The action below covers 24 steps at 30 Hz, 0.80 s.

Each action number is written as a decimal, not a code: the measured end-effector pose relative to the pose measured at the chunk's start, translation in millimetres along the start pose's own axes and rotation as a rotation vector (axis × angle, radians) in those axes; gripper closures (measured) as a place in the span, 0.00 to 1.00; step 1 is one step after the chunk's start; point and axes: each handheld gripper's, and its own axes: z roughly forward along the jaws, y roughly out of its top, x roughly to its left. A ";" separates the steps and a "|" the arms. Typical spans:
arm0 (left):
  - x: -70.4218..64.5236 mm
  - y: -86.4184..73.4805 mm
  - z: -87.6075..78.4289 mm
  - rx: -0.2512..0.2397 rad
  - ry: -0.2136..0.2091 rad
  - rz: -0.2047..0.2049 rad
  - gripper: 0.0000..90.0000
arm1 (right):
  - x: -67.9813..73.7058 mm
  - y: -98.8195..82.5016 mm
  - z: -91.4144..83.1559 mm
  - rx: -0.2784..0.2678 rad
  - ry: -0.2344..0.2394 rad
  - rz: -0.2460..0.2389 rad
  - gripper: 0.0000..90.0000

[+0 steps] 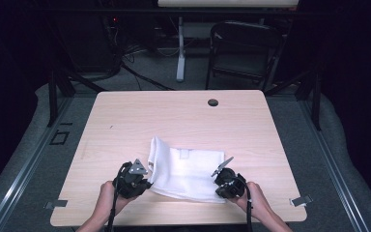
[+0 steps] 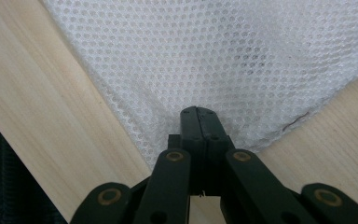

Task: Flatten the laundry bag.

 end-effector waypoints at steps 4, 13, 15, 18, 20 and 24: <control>1.7 -0.4 -1.4 0.003 -0.013 -0.013 0.91 | -1.3 -0.7 0.2 -0.007 0.007 0.001 1.00; 9.2 -3.1 -13.4 -0.005 -0.043 -0.090 0.49 | -7.6 -3.3 -0.1 -0.022 0.056 0.014 1.00; 9.9 -5.8 -16.2 -0.011 -0.037 -0.108 0.43 | -9.0 -3.8 -0.9 -0.016 0.054 0.010 1.00; 11.1 -8.4 -21.3 -0.038 -0.032 -0.123 0.35 | -10.5 -5.4 -1.7 -0.025 0.059 0.008 0.99; 10.0 -7.1 -22.4 -0.046 -0.031 -0.121 0.29 | -10.0 -6.6 -1.0 -0.061 0.067 0.026 0.95; 6.3 -0.2 -19.0 -0.053 -0.025 -0.083 0.24 | -13.5 -6.1 -10.7 -0.051 0.046 0.012 0.87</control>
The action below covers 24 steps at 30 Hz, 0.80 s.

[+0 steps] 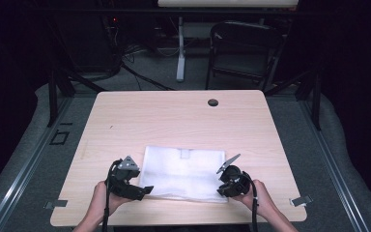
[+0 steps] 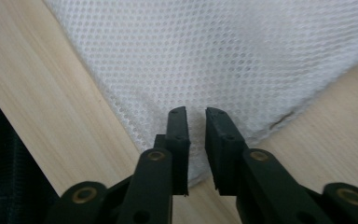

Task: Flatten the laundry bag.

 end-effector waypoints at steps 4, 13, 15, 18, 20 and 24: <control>-2.7 6.7 8.5 0.005 -0.011 0.042 0.21 | -3.6 -2.1 -12.5 -0.045 -0.001 0.033 0.73; -14.2 20.9 24.8 -0.012 -0.023 0.124 0.17 | -9.9 -15.2 -36.0 -0.088 -0.031 0.106 0.22; -14.3 21.7 29.0 -0.002 -0.032 0.129 0.16 | -10.4 -17.7 -39.1 -0.113 -0.031 0.119 0.16; -11.4 23.3 32.2 -0.007 -0.036 0.138 0.15 | -10.3 -21.7 -44.1 -0.118 -0.040 0.127 0.11; -9.9 26.0 32.4 -0.013 -0.021 0.147 0.14 | -10.6 -24.3 -47.2 -0.112 -0.043 0.127 0.04; -8.3 29.2 36.0 -0.017 -0.020 0.139 0.11 | -10.2 -28.2 -47.5 -0.103 -0.058 0.117 0.00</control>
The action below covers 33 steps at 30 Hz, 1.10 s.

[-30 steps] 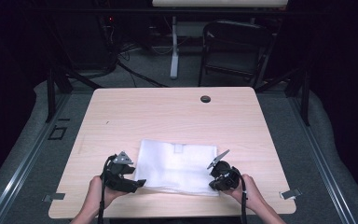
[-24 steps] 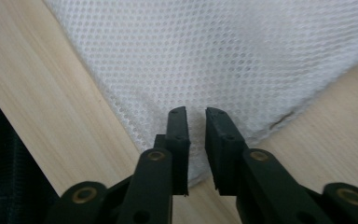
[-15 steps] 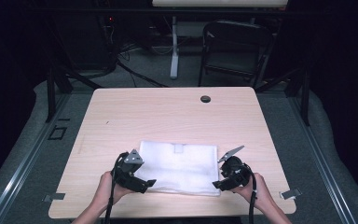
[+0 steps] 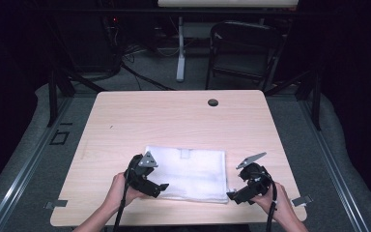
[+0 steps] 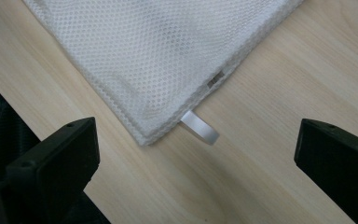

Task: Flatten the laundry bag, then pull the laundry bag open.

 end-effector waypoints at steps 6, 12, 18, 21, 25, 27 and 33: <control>-2.5 0.7 3.2 0.011 -0.023 0.018 0.07 | -8.0 -6.2 -3.6 -0.012 -0.024 -0.008 0.00; -6.4 1.2 5.5 0.036 -0.048 0.031 0.04 | -11.4 -6.3 -2.4 -0.016 -0.034 0.008 0.00; -12.5 3.9 8.6 0.037 -0.059 0.066 0.05 | -13.9 -9.1 -3.9 -0.025 -0.032 0.026 0.00; -13.9 3.5 9.9 0.039 -0.083 0.070 0.06 | -12.7 -8.0 -4.5 -0.025 -0.034 0.025 0.00; -17.0 4.8 12.8 0.036 -0.092 0.091 0.09 | -12.9 -6.8 -0.9 -0.012 -0.022 0.020 0.00; -18.3 5.5 13.4 0.037 -0.093 0.103 0.13 | -12.7 -7.1 -0.2 -0.001 -0.018 0.021 0.00; -22.2 9.5 23.6 0.062 -0.117 0.154 0.18 | -12.8 -7.2 2.3 0.019 -0.003 0.023 0.01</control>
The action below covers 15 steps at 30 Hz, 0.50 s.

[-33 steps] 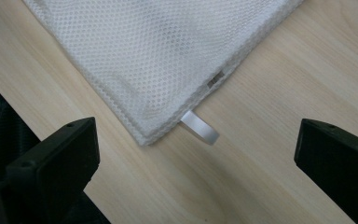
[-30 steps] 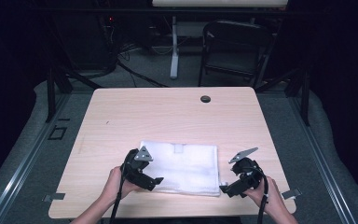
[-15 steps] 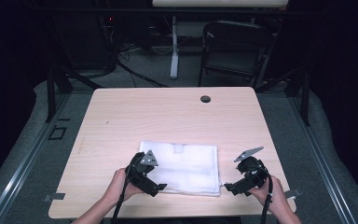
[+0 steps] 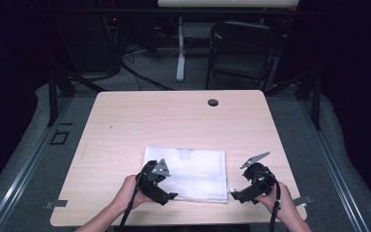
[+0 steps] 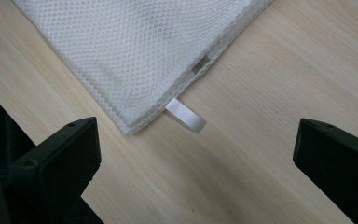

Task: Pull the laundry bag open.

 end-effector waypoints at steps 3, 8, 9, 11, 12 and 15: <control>-0.2 1.3 4.0 -0.010 -0.001 0.002 0.21 | -0.4 0.7 0.8 0.004 0.007 -0.004 0.01; -3.3 3.2 11.7 -0.015 -0.034 0.045 0.35 | -1.1 0.7 2.9 0.014 0.011 0.004 0.01; -4.5 4.0 13.5 -0.007 -0.043 0.055 0.38 | -1.4 0.5 3.2 0.018 0.017 0.005 0.01; -7.1 5.3 17.8 0.007 -0.060 0.069 0.44 | -1.1 0.4 4.2 0.015 0.020 0.013 0.01; -8.4 6.1 20.6 0.019 -0.065 0.075 0.48 | -1.1 0.4 4.2 0.012 0.021 0.014 0.01; -10.5 7.4 28.1 0.052 -0.071 0.083 0.54 | -0.4 0.7 4.7 0.016 0.023 0.016 0.01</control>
